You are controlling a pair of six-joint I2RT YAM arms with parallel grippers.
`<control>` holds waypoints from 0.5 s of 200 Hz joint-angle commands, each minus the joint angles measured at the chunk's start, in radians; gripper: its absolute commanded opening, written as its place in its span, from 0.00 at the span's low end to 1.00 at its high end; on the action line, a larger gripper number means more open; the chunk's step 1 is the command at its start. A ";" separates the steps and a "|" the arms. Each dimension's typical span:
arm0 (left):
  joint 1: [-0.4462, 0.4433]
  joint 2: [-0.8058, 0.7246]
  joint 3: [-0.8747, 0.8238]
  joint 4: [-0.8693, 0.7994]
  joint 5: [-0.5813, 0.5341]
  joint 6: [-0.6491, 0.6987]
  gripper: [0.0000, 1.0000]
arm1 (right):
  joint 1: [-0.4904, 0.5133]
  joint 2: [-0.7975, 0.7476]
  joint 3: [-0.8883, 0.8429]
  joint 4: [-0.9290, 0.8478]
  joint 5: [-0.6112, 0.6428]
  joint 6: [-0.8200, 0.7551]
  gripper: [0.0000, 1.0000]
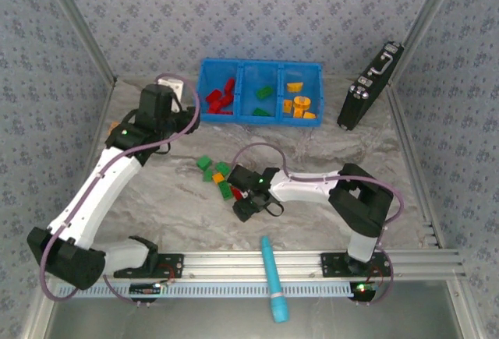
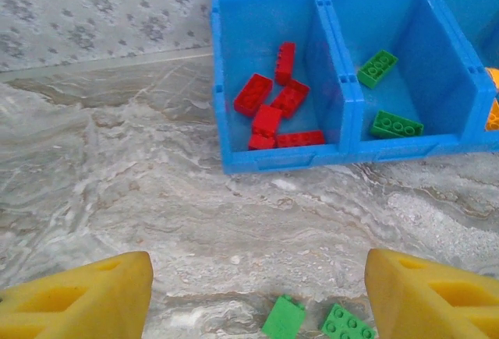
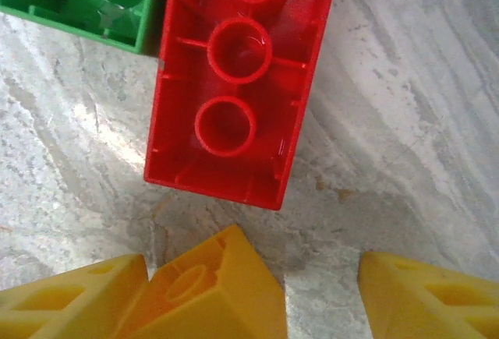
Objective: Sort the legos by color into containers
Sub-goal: Pick up the lego from the bottom-center of the table.
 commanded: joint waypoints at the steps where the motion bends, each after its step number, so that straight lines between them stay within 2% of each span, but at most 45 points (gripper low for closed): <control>1: 0.016 -0.035 -0.034 -0.049 -0.023 -0.023 0.73 | 0.010 0.035 0.033 -0.026 0.016 -0.020 0.67; 24: 0.026 -0.057 -0.065 -0.080 -0.020 -0.035 0.73 | 0.013 0.042 0.036 -0.032 0.018 -0.022 0.58; 37: 0.027 -0.068 -0.078 -0.099 -0.017 -0.051 0.73 | 0.016 0.043 0.036 -0.039 0.016 -0.025 0.49; 51: 0.027 -0.079 -0.103 -0.132 -0.014 -0.105 0.73 | 0.016 0.045 0.036 -0.047 0.011 -0.030 0.42; 100: 0.026 -0.127 -0.284 -0.119 0.112 -0.322 0.71 | 0.019 0.001 0.032 -0.128 0.016 -0.043 0.36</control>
